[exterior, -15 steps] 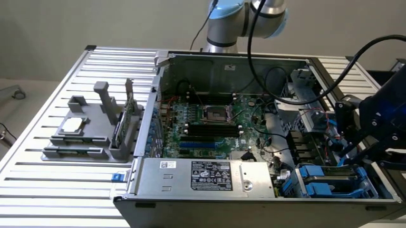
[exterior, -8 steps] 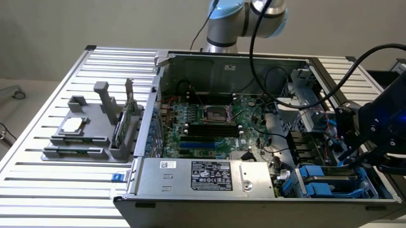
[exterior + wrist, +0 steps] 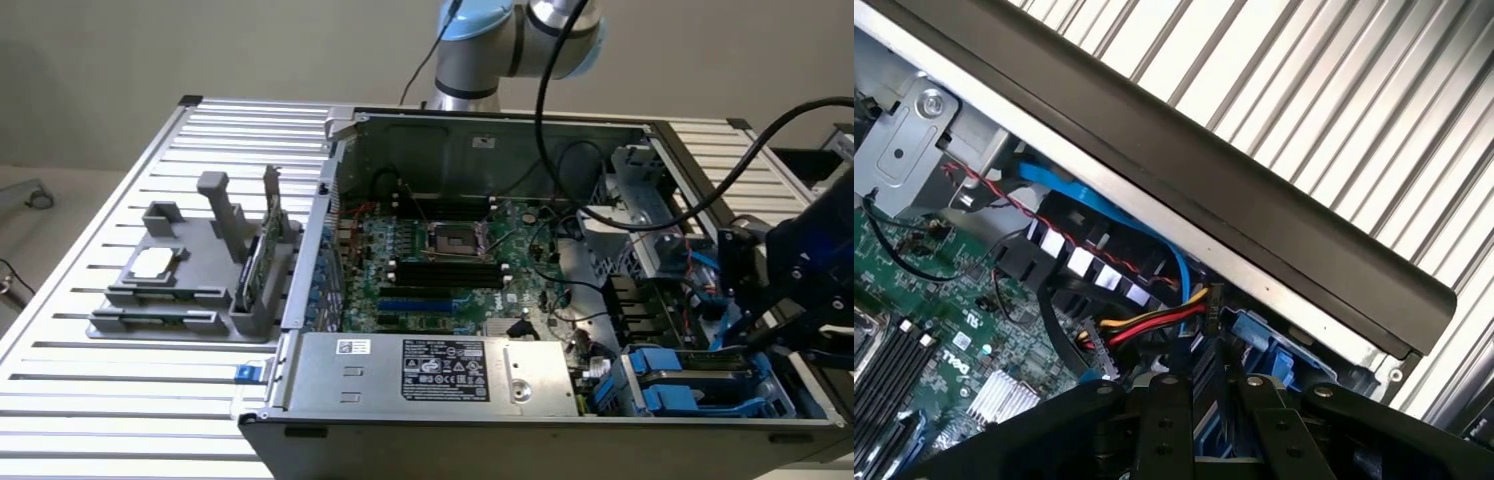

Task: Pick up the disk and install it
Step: 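Insert the first disk wire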

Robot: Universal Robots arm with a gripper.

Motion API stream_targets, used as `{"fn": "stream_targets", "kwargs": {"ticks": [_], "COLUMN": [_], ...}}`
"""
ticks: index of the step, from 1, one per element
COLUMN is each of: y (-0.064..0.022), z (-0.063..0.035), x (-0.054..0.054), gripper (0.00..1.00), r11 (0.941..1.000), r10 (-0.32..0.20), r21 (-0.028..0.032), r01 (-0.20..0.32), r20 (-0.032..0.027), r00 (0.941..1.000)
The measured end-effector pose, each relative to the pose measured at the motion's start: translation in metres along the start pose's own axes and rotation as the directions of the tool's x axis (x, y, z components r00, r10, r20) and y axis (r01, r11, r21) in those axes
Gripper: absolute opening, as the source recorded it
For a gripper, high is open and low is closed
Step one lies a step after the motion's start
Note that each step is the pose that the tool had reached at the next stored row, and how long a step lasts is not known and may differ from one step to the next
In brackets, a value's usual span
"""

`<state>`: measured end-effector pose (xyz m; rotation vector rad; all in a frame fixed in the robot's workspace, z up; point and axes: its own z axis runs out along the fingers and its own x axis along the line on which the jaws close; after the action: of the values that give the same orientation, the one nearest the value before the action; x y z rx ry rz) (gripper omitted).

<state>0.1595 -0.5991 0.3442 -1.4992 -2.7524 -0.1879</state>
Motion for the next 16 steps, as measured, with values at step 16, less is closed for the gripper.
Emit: {"fn": "stream_targets", "kwargs": {"ticks": [16], "y": [0.0024], "z": [0.0034], "x": [-0.0006], "gripper": [0.33], "r11": [1.0], "r10": [0.005], "r21": [0.0], "r01": [-0.005], "r20": [0.0009], "r00": [1.0]}}
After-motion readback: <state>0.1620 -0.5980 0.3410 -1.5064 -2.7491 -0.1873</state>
